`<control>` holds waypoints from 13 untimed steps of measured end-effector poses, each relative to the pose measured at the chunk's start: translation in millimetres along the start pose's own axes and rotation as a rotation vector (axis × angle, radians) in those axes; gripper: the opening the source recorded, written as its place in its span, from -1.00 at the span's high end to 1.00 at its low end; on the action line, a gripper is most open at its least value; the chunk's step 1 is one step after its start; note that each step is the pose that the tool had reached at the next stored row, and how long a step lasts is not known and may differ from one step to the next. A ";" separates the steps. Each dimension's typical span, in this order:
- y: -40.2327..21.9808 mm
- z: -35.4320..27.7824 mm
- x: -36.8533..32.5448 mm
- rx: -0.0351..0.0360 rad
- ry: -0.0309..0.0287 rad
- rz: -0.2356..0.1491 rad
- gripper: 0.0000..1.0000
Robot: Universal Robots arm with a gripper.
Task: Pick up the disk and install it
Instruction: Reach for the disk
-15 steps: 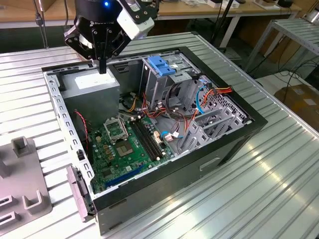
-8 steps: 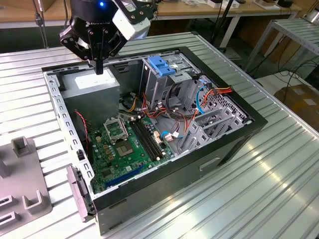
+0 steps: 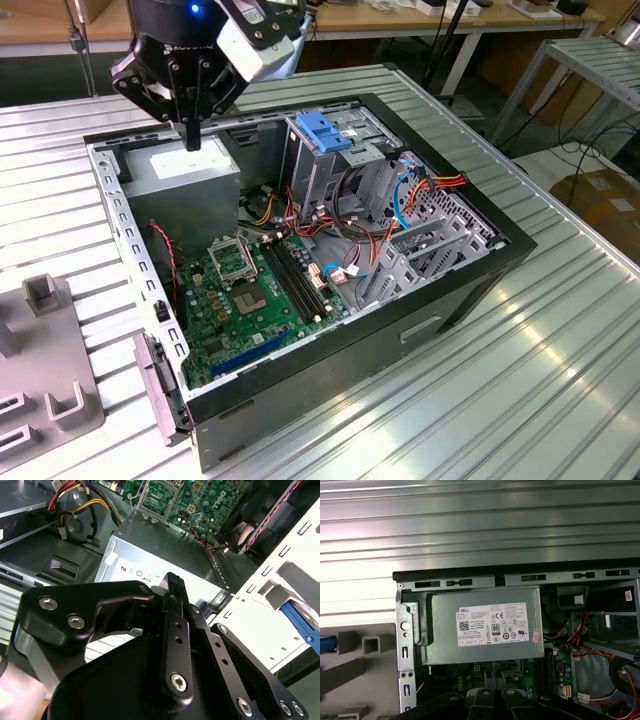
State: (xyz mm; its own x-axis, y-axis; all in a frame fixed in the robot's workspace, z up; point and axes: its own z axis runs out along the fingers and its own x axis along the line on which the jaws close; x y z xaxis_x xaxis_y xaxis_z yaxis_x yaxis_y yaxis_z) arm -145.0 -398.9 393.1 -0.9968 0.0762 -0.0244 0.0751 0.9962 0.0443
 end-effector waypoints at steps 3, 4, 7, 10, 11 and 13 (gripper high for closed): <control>-0.2 0.0 3.1 -0.0001 0.0000 0.000 0.80; -0.3 -0.1 4.4 0.0000 0.0000 0.000 0.80; -0.6 0.0 7.9 -0.0001 -0.0001 0.000 0.80; -0.9 -0.1 11.9 0.0000 0.0000 0.000 0.80; -1.0 -0.1 12.9 0.0000 0.0000 0.000 0.80; -1.1 -0.1 15.0 -0.0001 -0.0001 0.000 0.80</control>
State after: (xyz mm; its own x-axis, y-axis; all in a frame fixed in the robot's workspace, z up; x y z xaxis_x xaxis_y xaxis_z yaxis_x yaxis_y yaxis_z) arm -160.1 -398.9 392.8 -0.9968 0.0762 -0.0245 0.0751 0.9962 0.0444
